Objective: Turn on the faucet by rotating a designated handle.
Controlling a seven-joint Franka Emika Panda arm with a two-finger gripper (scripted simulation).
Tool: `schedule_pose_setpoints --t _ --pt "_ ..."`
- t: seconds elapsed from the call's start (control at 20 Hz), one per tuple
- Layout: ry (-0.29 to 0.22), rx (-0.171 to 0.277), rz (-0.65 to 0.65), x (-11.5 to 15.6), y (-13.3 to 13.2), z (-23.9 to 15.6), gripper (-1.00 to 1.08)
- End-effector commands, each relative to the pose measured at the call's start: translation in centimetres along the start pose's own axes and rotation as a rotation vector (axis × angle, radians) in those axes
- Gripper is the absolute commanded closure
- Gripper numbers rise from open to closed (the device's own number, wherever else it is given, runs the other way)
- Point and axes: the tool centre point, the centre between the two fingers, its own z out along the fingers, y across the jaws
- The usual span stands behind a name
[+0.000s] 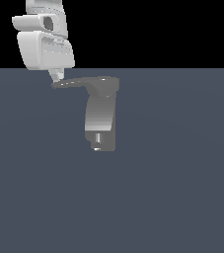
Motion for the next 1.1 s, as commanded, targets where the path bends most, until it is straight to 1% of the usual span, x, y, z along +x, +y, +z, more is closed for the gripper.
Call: schedule_pose_setpoints --t 0.0,0.1,0.15,1.05 --pt "0.001 -0.003 -0.007 -0.4 1.1 0.0 1.08" --pt "0.001 -0.003 -0.007 -0.4 1.4 0.0 1.08" --pt "0.0 -0.001 -0.001 -0.1 0.9 0.0 1.08" --pt "0.001 -0.001 -0.003 3.1 4.7 0.0 1.08"
